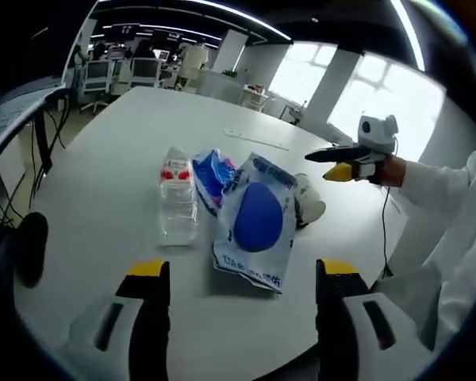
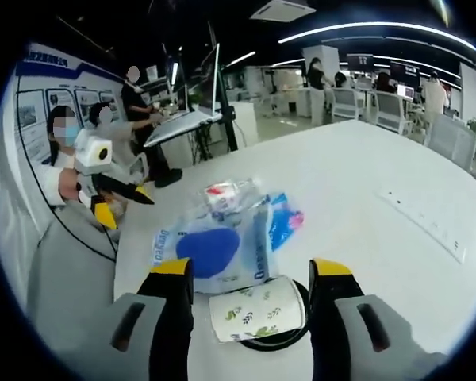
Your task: Arrange the tabletop items into an orderly group along one side of the table until the central work area is clear of visible clutter.
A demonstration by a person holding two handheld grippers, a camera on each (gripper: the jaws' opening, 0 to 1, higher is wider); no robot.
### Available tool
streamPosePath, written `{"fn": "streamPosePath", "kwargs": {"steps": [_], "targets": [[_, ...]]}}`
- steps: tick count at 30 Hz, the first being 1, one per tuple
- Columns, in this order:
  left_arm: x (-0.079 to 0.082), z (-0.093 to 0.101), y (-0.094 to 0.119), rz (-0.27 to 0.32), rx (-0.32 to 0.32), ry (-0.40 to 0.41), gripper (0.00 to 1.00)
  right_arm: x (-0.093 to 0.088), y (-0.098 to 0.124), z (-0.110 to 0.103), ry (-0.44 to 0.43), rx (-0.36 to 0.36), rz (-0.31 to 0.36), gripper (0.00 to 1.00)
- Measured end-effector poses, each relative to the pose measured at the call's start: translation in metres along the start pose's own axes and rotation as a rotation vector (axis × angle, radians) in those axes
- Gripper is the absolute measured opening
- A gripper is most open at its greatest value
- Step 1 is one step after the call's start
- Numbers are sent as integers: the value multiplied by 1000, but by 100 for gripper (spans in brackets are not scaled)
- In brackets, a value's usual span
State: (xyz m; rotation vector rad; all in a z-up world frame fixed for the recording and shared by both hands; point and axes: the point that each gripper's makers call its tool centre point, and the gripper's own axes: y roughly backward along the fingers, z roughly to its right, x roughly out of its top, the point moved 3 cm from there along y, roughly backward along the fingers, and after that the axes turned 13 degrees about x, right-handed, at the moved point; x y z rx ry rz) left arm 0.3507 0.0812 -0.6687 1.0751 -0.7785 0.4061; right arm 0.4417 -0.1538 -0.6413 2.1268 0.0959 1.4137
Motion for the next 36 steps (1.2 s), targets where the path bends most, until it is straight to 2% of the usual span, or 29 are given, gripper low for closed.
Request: {"fn": "streamPosePath", "kwargs": {"steps": [13, 22, 26, 36], "targets": [[-4, -1, -10, -13, 1, 16, 76, 0, -21, 13, 24, 32, -35, 42], [-5, -4, -10, -16, 12, 26, 75, -10, -29, 18, 17, 51, -69, 34], [-5, -4, -11, -18, 16, 31, 74, -11, -31, 18, 18, 62, -76, 27], [-6, -1, -14, -19, 12, 42, 73, -14, -34, 21, 33, 67, -102, 22]]}}
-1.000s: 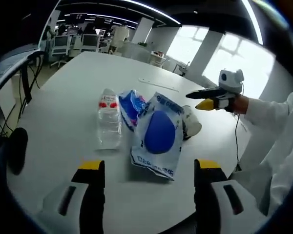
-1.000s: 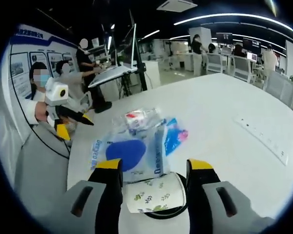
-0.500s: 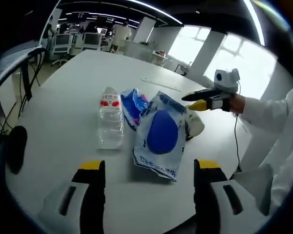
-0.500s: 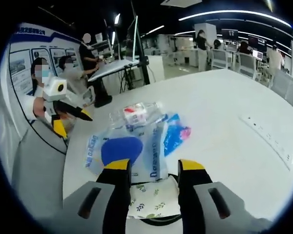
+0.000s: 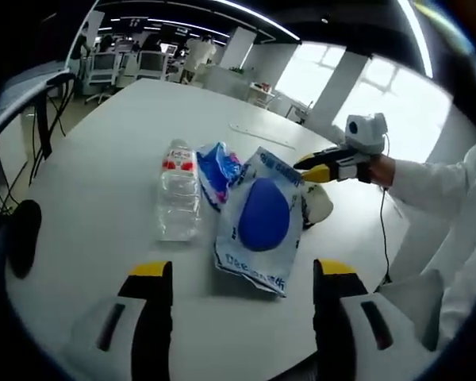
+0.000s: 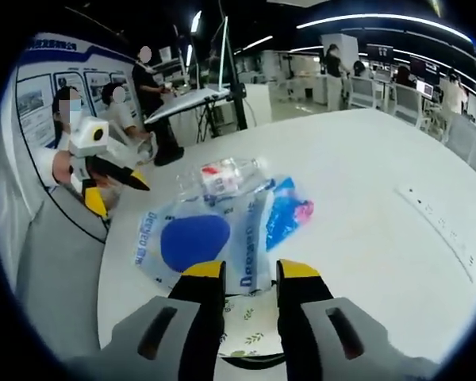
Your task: Arrange the tabletop items into an orderly group along one side of the table until the central work area is clear of visible clutter.
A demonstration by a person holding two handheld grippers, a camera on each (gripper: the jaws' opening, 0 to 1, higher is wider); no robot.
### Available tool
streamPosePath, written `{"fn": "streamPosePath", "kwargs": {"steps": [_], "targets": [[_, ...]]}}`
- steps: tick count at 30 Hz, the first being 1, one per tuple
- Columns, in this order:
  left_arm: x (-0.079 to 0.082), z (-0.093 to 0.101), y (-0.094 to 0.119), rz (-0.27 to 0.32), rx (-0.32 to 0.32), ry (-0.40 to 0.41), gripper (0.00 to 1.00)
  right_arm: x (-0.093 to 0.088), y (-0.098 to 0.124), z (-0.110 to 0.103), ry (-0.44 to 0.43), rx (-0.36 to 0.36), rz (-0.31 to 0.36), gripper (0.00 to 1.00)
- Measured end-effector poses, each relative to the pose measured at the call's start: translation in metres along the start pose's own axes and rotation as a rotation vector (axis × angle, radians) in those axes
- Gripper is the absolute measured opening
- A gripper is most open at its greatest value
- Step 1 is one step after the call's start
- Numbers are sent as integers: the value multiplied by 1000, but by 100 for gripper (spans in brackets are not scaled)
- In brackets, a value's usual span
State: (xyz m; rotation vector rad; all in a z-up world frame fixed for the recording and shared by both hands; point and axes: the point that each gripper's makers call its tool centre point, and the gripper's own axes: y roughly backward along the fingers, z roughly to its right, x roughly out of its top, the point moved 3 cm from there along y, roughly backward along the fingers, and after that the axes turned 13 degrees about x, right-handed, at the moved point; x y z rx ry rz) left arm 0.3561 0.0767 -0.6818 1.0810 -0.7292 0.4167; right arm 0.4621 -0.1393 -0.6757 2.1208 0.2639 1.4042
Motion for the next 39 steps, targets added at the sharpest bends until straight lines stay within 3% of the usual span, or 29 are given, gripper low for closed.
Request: {"fn": "streamPosePath", "kwargs": {"steps": [19, 39], "targets": [[-1, -1, -2, 0, 5, 13, 70, -2, -4, 5, 18, -15, -23, 3], [-6, -3, -6, -18, 25, 46, 60, -2, -6, 5, 35, -27, -29, 1]]}}
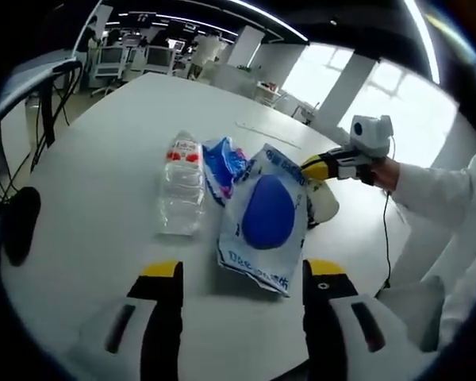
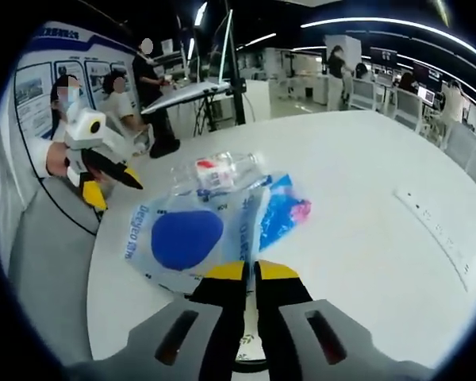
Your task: Arrange the tabletop items into an orderly group along one side of the table until the central work area is clear of visible clutter.
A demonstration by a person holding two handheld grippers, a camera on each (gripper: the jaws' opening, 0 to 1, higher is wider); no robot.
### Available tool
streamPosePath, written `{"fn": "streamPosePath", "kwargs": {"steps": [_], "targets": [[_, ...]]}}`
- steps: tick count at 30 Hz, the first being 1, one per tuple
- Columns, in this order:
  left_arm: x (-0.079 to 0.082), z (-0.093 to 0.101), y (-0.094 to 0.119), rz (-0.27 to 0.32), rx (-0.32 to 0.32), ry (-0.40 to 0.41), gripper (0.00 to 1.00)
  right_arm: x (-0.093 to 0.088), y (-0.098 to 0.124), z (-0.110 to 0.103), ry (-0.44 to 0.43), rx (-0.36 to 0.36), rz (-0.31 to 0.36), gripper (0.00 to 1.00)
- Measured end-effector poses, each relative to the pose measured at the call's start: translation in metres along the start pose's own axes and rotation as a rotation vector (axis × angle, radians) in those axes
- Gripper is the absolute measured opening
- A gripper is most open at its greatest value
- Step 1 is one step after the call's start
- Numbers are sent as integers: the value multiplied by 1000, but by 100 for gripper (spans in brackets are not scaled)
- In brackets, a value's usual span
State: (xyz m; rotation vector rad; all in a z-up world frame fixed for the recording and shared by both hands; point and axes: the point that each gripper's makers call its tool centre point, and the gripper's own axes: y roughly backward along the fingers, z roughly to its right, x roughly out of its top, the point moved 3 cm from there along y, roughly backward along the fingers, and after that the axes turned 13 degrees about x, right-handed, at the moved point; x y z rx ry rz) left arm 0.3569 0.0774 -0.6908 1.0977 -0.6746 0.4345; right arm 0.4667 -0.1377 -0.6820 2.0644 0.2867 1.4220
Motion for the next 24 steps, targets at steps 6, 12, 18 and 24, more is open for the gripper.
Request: {"fn": "streamPosePath", "kwargs": {"steps": [6, 12, 18, 24], "targets": [[-4, -4, -5, -31, 15, 39, 49, 0, 0, 0, -1, -1, 3, 1], [-6, -7, -12, -45, 27, 94, 42, 0, 0, -1, -1, -1, 5, 1], [-9, -8, -17, -66, 32, 123, 34, 0, 0, -1, 1, -1, 6, 1], [-12, -8, -22, -81, 31, 138, 25, 0, 0, -1, 0, -1, 7, 1]]}}
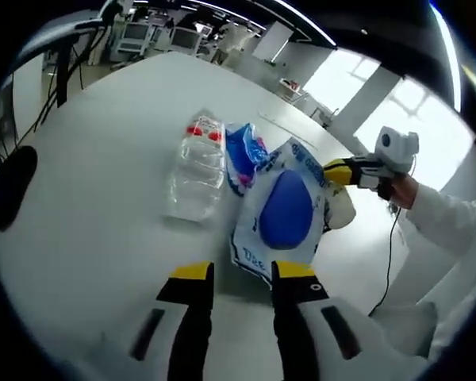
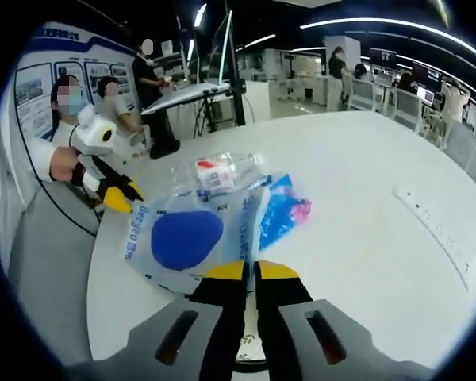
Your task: Arrange the tabletop items into an orderly group along one side of the table until the central work area is clear of visible clutter.
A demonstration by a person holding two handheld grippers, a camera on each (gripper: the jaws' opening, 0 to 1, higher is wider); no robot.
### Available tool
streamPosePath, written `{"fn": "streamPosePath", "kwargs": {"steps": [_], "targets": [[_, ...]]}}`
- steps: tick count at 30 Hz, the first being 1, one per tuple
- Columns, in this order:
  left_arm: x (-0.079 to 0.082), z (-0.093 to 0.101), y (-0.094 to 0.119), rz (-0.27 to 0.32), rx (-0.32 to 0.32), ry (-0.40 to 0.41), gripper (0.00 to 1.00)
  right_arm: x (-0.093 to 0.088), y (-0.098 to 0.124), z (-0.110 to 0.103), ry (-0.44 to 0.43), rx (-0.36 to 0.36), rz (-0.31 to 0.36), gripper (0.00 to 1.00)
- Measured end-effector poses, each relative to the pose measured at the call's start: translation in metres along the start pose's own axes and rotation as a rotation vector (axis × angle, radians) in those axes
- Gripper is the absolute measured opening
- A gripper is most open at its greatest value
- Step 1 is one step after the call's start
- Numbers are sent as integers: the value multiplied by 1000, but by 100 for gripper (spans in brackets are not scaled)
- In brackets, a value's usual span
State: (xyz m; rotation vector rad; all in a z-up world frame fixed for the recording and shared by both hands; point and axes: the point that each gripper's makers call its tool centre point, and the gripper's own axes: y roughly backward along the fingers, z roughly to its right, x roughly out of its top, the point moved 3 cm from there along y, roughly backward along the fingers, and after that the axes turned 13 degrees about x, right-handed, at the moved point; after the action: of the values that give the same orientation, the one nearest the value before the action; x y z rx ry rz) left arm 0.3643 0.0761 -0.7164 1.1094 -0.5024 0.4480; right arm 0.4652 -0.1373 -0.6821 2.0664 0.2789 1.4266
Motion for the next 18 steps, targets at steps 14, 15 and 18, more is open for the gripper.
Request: {"fn": "streamPosePath", "kwargs": {"steps": [14, 15, 18], "targets": [[-2, 2, -6, -12, -14, 47, 4, 0, 0, 0, 5, 0, 2, 0], [-2, 2, -6, -11, -16, 48, 3, 0, 0, 0, 4, 0, 3, 0], [-3, 2, -5, -11, -16, 49, 2, 0, 1, -1, 7, 4, 2, 0]]}}
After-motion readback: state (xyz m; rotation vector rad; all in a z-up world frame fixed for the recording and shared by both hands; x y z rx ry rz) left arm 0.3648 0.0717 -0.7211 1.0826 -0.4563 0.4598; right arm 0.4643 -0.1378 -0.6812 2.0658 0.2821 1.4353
